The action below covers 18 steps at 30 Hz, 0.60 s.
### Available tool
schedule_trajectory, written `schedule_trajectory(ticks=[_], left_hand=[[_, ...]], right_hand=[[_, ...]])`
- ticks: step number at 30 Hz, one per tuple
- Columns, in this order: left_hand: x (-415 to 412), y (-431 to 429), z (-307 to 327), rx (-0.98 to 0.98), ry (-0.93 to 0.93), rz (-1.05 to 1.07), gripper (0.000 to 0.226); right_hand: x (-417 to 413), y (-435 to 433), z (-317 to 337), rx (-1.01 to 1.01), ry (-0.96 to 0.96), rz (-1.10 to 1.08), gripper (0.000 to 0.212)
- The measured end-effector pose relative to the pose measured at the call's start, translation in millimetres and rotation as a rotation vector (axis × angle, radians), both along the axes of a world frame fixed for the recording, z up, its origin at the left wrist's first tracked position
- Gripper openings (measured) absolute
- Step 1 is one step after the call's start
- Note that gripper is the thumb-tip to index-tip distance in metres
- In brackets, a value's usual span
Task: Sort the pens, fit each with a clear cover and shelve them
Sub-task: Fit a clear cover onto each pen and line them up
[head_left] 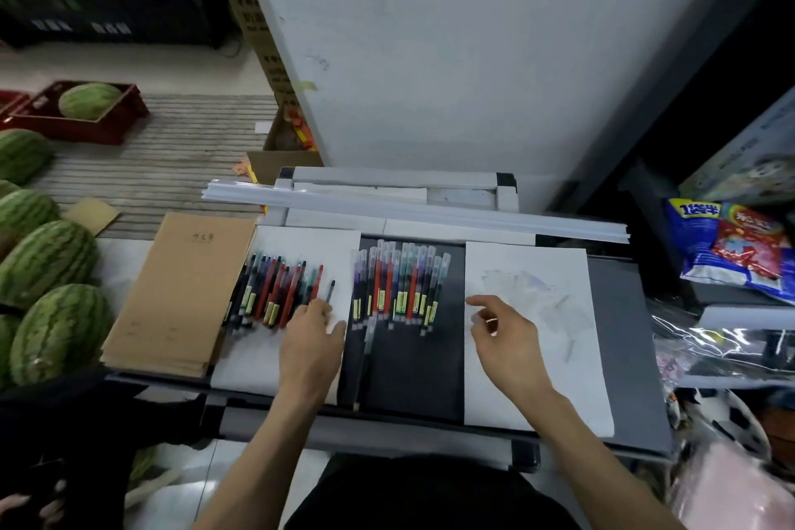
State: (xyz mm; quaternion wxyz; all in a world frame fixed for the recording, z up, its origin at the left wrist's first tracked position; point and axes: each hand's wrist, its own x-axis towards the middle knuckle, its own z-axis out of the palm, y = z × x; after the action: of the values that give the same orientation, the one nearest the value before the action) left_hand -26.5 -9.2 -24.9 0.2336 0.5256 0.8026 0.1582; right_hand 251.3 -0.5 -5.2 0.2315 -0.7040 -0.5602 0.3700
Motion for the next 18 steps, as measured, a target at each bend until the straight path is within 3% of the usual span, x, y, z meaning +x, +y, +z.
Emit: schedule_trajectory(ticks=[4, 10, 16, 18], left_hand=[[-5.8, 14.5, -1.4, -0.064, 0.157, -0.086, 0.006], [-11.5, 22.4, -7.5, -0.099, 0.108, -0.041, 0.033], [-25.1, 26.8, -13.5, -0.065, 0.174, -0.027, 0.008], [-29.5, 27.9, -16.9, -0.084, 0.211, -0.047, 0.014]], right_hand=[[-17.9, 2.6, 18.7, -0.072, 0.312, -0.046, 0.024], [-30.6, 5.4, 27.3, -0.161, 0.709, -0.141, 0.021], [-29.5, 1.6, 28.1, -0.213, 0.780, -0.177, 0.025], [-29.0, 0.9, 28.2, -0.226, 0.773, -0.167, 0.023]])
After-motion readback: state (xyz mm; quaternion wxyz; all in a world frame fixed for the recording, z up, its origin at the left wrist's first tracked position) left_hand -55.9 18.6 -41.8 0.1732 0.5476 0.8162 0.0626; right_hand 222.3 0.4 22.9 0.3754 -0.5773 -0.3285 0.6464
